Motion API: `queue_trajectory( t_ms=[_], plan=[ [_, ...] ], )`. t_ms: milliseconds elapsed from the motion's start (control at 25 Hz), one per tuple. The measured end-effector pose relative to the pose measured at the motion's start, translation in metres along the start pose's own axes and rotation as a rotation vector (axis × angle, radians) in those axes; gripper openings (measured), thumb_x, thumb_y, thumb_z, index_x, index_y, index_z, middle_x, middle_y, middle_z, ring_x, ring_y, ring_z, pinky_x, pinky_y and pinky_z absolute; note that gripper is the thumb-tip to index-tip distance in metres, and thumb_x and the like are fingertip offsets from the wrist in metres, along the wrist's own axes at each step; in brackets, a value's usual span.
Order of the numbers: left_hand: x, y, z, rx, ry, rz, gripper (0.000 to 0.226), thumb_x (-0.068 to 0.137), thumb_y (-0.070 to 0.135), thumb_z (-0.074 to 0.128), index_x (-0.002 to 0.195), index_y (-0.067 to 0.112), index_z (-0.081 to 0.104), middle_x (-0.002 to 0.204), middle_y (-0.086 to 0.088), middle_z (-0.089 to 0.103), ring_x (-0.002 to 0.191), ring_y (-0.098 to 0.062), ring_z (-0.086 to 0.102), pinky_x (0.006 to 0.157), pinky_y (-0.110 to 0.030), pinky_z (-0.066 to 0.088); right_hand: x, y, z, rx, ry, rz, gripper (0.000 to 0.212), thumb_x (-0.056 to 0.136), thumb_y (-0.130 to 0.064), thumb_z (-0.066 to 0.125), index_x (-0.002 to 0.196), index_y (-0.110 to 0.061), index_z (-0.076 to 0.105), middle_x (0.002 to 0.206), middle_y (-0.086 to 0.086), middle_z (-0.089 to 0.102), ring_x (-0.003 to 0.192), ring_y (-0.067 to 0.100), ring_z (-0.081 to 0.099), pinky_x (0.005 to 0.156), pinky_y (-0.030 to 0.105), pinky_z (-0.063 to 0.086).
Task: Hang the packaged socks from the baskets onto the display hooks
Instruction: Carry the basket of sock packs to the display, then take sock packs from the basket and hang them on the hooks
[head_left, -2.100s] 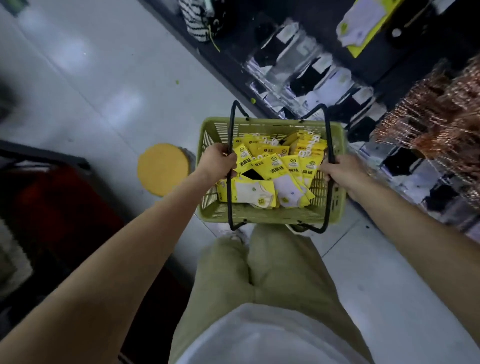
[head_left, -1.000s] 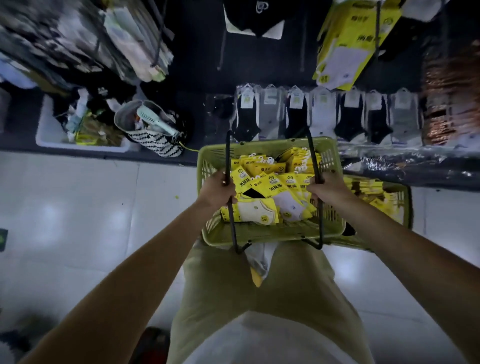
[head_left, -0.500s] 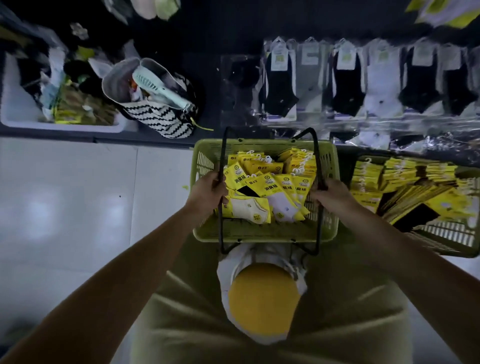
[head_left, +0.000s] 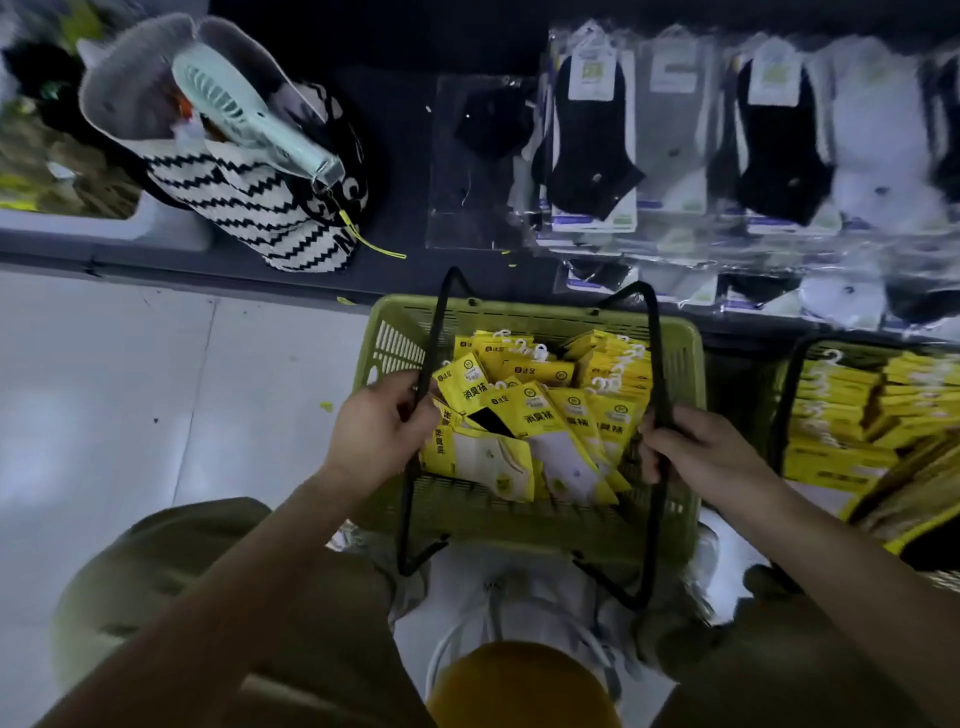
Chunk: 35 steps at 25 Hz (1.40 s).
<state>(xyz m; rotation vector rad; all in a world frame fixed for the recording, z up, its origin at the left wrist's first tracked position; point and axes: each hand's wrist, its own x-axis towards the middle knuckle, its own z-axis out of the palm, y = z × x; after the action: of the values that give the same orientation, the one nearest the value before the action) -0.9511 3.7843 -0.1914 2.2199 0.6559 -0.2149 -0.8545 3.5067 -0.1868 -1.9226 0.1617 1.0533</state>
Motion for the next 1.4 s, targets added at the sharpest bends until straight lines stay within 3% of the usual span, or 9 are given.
queue_trajectory(
  t_ms=[200,320,480,680,840,920,1040,1160,1400],
  plan=[
    [0.010,-0.016,0.015,-0.164,0.057,0.041,0.012,0.076,0.023,0.054,0.080,0.032,0.061,0.050,0.017,0.058,0.042,0.001,0.047,0.046,-0.016,0.037,0.014,0.006,0.007,0.025,0.010,-0.108,0.018,0.097,-0.005,0.040,0.084,-0.009,0.051,0.041,-0.005,0.041,0.037,0.008,0.040,0.053,0.026,0.043],
    [0.010,-0.019,0.021,-0.202,0.101,0.071,0.014,0.070,0.030,0.052,0.078,0.032,0.062,0.048,0.016,0.058,0.041,0.000,0.046,0.050,-0.022,0.038,0.013,0.014,0.015,0.089,0.070,-0.166,0.021,0.099,-0.004,0.035,0.085,-0.009,0.050,0.039,-0.006,0.035,0.033,0.004,0.033,0.042,0.018,0.038],
    [0.008,-0.017,0.015,-0.108,0.144,0.145,0.011,0.084,0.019,0.056,0.081,0.025,0.064,0.046,0.008,0.055,0.047,-0.010,0.050,0.057,-0.032,0.047,0.007,0.016,0.020,0.079,0.119,-0.244,0.018,0.099,-0.012,0.041,0.085,-0.005,0.051,0.047,-0.002,0.040,0.040,0.010,0.038,0.049,0.026,0.041],
    [0.000,-0.050,0.001,0.172,0.365,0.135,0.025,0.095,0.028,0.045,0.096,0.009,0.060,0.071,-0.007,0.066,0.068,-0.031,0.062,0.060,-0.038,0.050,0.008,0.037,-0.010,-0.551,0.439,-0.250,0.023,0.093,-0.015,0.046,0.114,-0.006,0.048,0.092,0.016,0.059,0.073,0.029,0.060,0.069,0.036,0.046],
    [0.000,-0.074,0.008,0.393,0.395,0.023,0.028,0.097,0.020,0.038,0.119,0.008,0.049,0.107,-0.018,0.059,0.086,-0.037,0.058,0.062,-0.037,0.039,0.008,0.048,-0.015,-0.897,0.530,-0.010,0.049,0.093,-0.024,0.048,0.135,-0.008,0.031,0.135,0.016,0.037,0.120,0.036,0.046,0.091,0.044,0.044],
    [-0.006,-0.081,0.018,0.452,0.310,-0.040,0.052,0.095,0.009,0.037,0.145,0.008,0.022,0.135,-0.017,0.042,0.108,-0.038,0.053,0.074,-0.044,0.043,0.005,0.051,-0.006,-0.948,0.489,0.005,0.054,0.093,-0.025,0.049,0.139,-0.009,0.027,0.138,0.015,0.033,0.123,0.036,0.043,0.093,0.044,0.043],
    [-0.017,-0.094,0.030,0.532,0.260,-0.094,0.065,0.094,0.011,0.036,0.149,0.006,0.001,0.157,-0.011,0.009,0.139,-0.031,0.022,0.101,-0.045,0.037,0.000,0.060,0.003,-1.027,0.336,-0.104,0.062,0.091,-0.036,0.051,0.144,-0.017,0.023,0.139,0.016,0.034,0.122,0.034,0.046,0.094,0.042,0.045],
    [-0.023,-0.102,0.038,0.610,0.178,-0.120,0.065,0.094,0.012,0.036,0.149,0.005,0.001,0.158,-0.008,-0.007,0.146,-0.023,-0.001,0.111,-0.040,0.028,-0.004,0.069,0.009,-1.069,0.286,-0.174,0.065,0.091,-0.039,0.052,0.145,-0.019,0.022,0.142,0.016,0.034,0.126,0.032,0.044,0.097,0.045,0.044],
    [-0.034,-0.106,0.094,0.447,0.077,0.033,0.062,0.093,0.022,0.049,0.145,0.003,0.020,0.158,-0.010,0.006,0.145,-0.025,0.009,0.114,-0.041,0.026,0.014,0.078,0.031,-1.100,0.222,-0.218,0.060,0.091,-0.038,0.053,0.140,-0.011,0.031,0.138,0.014,0.040,0.124,0.030,0.044,0.094,0.040,0.044]
  ],
)
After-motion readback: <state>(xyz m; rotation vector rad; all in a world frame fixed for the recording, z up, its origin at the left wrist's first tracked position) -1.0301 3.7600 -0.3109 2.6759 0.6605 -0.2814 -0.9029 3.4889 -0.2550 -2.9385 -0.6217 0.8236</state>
